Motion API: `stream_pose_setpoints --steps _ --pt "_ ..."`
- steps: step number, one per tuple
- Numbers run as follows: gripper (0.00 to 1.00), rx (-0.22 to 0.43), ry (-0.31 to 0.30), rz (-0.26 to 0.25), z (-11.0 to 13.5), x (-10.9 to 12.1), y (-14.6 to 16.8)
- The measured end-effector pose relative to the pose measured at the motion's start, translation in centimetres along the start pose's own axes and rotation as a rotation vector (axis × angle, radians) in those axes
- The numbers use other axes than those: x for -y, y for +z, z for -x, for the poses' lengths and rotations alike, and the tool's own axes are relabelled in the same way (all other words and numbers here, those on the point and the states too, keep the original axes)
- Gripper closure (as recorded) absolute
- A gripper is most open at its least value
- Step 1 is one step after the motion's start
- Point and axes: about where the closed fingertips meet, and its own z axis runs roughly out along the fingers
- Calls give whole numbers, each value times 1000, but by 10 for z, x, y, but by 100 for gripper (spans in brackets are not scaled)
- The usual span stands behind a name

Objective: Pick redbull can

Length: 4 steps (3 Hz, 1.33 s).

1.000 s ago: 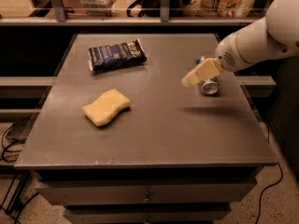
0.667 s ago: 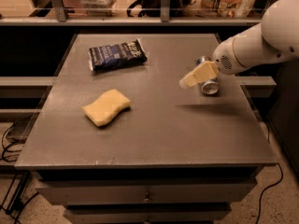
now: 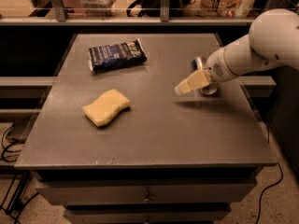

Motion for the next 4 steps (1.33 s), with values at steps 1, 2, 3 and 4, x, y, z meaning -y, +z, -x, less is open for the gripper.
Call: stream_pose_setpoints --steps 1,2,3,4 --pt "41 -18 7 7 -3 -3 5" --pt "65 -34 10 8 -6 -6 8" --pt "88 -21 -12 4 4 -8 1" --pt "100 24 -105 -16 41 -8 -29"
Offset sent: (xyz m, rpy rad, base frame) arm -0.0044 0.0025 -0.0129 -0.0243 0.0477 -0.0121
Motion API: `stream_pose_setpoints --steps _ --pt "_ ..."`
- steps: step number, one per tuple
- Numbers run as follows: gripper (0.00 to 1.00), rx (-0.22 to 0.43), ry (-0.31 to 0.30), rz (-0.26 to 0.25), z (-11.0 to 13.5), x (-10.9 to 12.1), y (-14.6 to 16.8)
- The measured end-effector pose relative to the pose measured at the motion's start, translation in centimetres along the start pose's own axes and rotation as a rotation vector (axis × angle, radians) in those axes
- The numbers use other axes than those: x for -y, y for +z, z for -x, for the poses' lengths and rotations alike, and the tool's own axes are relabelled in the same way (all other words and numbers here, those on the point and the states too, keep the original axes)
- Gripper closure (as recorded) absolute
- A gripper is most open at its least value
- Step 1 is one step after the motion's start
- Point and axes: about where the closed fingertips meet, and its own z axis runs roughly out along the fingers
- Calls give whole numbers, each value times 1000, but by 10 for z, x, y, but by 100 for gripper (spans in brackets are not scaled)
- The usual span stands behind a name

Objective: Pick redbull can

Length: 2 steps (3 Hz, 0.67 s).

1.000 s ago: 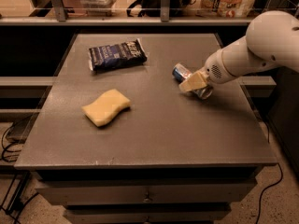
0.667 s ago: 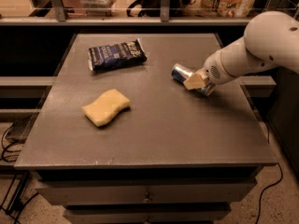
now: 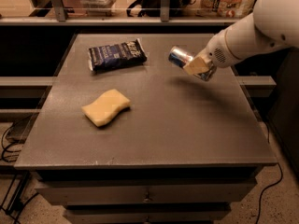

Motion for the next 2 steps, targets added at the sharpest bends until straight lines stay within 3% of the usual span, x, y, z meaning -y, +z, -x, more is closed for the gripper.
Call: stream_pose_setpoints --steps 1,2 --pt "100 63 -142 -49 49 10 -49" --pt "100 84 -170 -64 61 14 -60"
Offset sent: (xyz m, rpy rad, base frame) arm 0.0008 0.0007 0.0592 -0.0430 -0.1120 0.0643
